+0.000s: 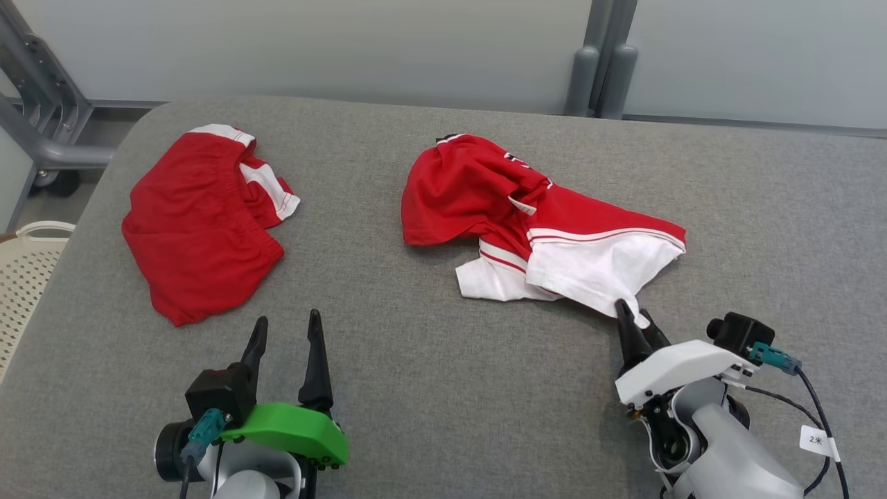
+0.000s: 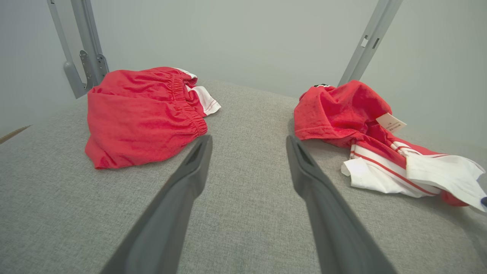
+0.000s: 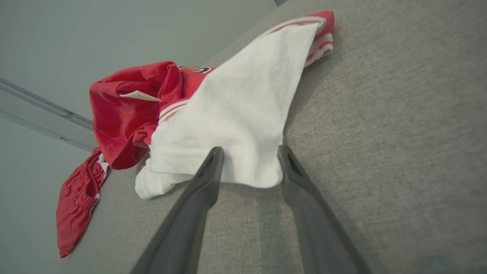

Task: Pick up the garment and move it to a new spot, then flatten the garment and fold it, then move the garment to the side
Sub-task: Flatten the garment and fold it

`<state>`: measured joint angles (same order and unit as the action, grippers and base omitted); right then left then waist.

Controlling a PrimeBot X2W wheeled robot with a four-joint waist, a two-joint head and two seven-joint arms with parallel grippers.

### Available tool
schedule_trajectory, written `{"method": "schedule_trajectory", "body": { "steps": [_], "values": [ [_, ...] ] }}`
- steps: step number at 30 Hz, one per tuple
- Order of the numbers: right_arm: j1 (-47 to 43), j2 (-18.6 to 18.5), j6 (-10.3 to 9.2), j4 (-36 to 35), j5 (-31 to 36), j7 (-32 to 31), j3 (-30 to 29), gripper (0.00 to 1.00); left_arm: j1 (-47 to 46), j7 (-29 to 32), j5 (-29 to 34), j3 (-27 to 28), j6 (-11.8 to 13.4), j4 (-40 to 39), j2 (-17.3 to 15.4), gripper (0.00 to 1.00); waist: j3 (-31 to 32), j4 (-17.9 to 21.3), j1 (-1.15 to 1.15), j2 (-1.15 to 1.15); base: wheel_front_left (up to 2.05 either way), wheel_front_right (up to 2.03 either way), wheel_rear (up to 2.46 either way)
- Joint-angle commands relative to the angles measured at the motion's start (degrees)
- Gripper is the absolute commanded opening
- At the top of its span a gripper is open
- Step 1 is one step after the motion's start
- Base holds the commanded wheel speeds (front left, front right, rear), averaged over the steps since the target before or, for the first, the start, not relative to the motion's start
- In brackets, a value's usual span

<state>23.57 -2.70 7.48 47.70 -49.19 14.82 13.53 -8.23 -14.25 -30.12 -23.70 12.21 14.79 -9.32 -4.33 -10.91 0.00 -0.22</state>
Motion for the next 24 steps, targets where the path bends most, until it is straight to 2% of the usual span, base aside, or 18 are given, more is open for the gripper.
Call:
{"method": "schedule_trajectory", "body": {
  "steps": [1, 4, 5, 12, 24],
  "values": [
    [0.6, -0.2, 0.02, 0.4, -0.7, 0.4, 0.0, 0.43, 0.5, -0.2, 0.4, 0.2, 0.4, -0.3, -0.2, 1.00, -0.1, 0.0, 0.00, 0.22, 0.00, 0.00, 0.00],
    [1.7, -0.2, 0.02, 0.9, -1.3, 0.4, -0.4, 0.22, 0.4, -0.3, 0.3, 0.3, 0.6, -0.5, -0.3, 1.00, -0.4, 0.2, 0.00, 0.22, 0.00, 0.00, 0.00],
    [1.7, -0.2, 0.02, 0.9, -0.8, 0.4, -0.6, 0.00, 0.4, -0.3, 0.3, 0.4, 0.7, -0.6, -0.3, 1.00, -0.5, 0.4, 0.00, 0.22, 0.00, 0.00, 0.00],
    [0.6, -0.2, 0.02, -2.1, 4.1, 0.4, -3.4, 0.00, 0.8, -0.5, -0.1, 0.6, 0.7, -0.6, -0.3, 1.00, -0.6, 2.1, 0.00, 0.22, 0.00, 0.00, 0.00],
    [-10.9, -0.2, 0.01, -18.8, 28.7, 0.3, -19.1, 0.00, 1.5, -0.5, -0.6, 0.2, 0.3, -2.1, -0.1, 1.00, 0.2, 7.4, 0.00, 0.22, 0.00, 0.00, 0.00]
  ]
}}
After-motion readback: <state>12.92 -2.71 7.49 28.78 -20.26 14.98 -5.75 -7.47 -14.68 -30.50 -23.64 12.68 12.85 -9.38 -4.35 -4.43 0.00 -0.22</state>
